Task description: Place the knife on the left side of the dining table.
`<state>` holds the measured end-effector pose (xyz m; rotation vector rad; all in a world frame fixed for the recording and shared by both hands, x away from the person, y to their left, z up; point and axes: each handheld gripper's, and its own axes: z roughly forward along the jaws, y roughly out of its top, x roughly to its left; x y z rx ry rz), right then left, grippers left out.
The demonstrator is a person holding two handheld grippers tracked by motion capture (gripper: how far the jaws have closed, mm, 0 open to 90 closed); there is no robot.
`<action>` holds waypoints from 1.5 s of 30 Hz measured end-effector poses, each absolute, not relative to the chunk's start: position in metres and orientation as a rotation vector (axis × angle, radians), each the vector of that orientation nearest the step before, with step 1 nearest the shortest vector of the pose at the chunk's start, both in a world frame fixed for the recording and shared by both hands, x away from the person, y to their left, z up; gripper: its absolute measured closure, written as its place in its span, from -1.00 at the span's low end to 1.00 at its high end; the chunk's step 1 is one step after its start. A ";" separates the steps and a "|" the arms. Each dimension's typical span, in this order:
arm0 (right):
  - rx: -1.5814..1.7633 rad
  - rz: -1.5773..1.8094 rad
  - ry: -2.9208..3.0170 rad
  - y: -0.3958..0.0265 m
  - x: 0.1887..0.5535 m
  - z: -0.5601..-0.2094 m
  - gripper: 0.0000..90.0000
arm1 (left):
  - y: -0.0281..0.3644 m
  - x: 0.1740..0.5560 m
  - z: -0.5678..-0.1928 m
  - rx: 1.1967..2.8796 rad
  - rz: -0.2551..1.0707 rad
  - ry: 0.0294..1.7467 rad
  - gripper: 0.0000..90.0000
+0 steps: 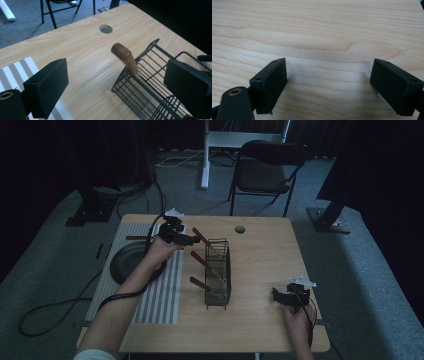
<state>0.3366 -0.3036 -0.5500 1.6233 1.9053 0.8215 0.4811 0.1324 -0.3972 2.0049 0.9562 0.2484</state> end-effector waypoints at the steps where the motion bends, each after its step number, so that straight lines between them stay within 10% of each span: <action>1: 1.623 0.822 1.905 -0.304 0.337 -0.550 -0.71 | 0.132 0.482 -0.398 2.002 0.246 0.958 -0.81; 33: 1.621 0.823 1.908 -0.304 0.336 -0.550 -0.71 | 0.125 0.490 -0.412 1.904 0.096 0.935 0.57; 45: 1.618 0.824 1.911 -0.304 0.336 -0.550 -0.71 | 0.120 0.478 -0.408 1.861 0.063 0.831 0.69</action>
